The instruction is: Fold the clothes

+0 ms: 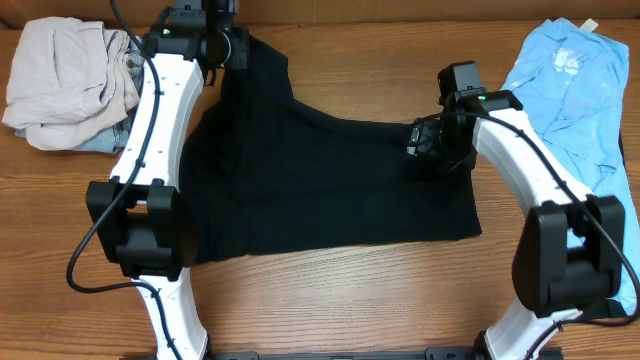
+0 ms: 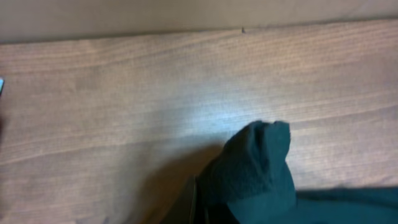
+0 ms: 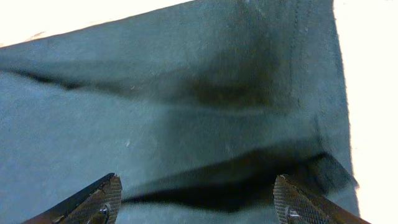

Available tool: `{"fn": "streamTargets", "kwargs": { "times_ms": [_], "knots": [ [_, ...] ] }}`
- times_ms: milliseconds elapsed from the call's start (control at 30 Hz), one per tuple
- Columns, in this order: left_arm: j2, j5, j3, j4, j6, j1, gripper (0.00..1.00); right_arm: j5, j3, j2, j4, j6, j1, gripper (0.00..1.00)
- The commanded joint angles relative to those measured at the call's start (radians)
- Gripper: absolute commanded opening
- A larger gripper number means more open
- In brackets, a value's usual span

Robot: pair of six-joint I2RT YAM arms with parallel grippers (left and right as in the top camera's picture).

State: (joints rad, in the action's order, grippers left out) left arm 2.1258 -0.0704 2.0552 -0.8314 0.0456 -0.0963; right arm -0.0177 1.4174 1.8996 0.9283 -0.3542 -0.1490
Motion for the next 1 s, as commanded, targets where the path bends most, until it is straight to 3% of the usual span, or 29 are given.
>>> {"fn": "streamTargets", "kwargs": {
  "times_ms": [0, 600, 967],
  "knots": [
    [-0.008, 0.007, 0.010, -0.045, -0.025, 0.003, 0.04, 0.034, 0.008, 0.052, -0.026, -0.011, 0.012, 0.82],
    [-0.008, 0.007, 0.010, -0.100, -0.024, 0.003, 0.04, 0.220, 0.004, 0.141, -0.214, -0.047, 0.016, 0.82],
    [-0.008, 0.007, 0.010, -0.107, -0.024, 0.003, 0.04, 0.217, 0.002, 0.147, -0.109, -0.115, 0.056, 0.82]
  ]
}}
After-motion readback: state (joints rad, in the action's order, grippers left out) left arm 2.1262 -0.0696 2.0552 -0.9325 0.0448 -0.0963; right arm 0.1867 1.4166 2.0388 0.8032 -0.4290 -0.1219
